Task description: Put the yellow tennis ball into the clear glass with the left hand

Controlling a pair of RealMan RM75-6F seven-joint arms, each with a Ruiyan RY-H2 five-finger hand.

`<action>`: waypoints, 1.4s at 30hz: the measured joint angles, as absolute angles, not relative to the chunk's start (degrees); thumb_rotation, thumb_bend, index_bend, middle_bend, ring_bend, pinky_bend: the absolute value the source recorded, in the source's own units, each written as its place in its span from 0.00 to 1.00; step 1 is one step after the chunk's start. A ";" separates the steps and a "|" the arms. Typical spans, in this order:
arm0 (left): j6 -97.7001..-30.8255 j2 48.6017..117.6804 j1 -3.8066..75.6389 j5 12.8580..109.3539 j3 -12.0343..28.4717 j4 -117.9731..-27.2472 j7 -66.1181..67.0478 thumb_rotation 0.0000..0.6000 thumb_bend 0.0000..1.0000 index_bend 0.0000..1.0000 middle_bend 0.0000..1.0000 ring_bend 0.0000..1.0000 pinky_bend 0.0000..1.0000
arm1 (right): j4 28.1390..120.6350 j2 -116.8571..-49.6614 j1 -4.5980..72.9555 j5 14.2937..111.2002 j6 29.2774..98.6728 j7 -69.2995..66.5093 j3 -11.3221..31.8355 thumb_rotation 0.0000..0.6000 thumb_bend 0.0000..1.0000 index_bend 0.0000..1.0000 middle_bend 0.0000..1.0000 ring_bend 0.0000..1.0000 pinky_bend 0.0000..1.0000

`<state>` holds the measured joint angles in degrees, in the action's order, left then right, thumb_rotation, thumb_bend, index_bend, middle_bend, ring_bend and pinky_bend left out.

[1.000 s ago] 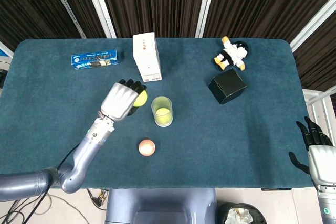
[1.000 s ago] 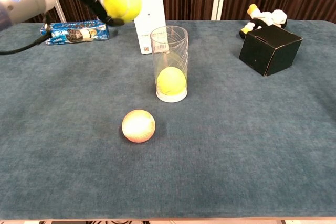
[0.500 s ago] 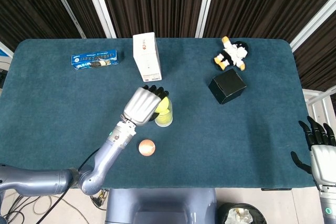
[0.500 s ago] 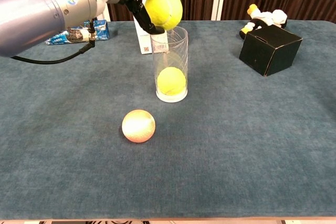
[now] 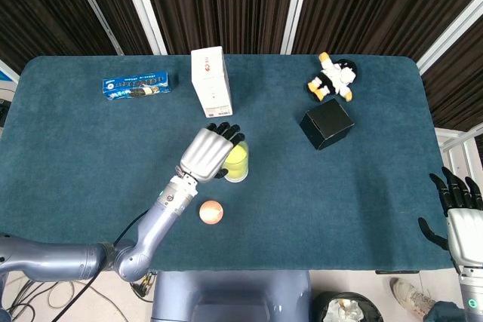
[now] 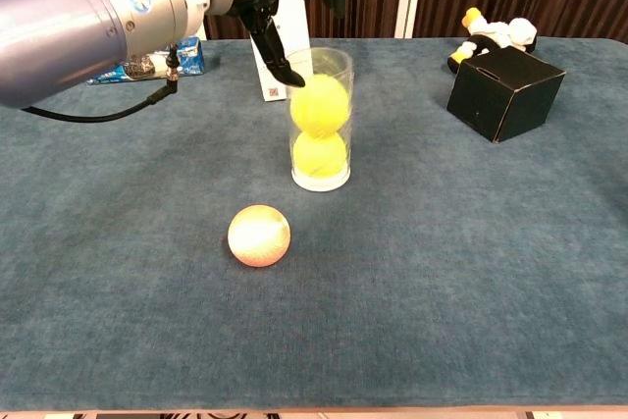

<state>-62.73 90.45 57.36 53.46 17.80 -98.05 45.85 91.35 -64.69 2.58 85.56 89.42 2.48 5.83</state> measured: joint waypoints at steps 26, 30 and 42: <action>-75.33 68.46 40.18 62.96 6.70 -112.96 38.66 1.00 0.04 0.20 0.04 0.03 0.12 | 91.88 -65.24 2.59 85.65 89.37 4.04 5.75 1.00 0.35 0.13 0.04 0.11 0.05; -77.78 66.07 33.94 69.03 1.75 -109.25 30.18 1.00 0.04 0.19 0.03 0.03 0.10 | 91.94 -65.42 2.62 85.62 89.35 4.64 5.74 1.00 0.35 0.13 0.04 0.11 0.05; -92.28 63.69 19.92 87.93 -7.14 -90.87 10.39 1.00 0.04 0.19 0.04 0.03 0.10 | 92.15 -65.21 2.42 85.92 89.82 4.24 5.76 1.00 0.35 0.13 0.04 0.11 0.05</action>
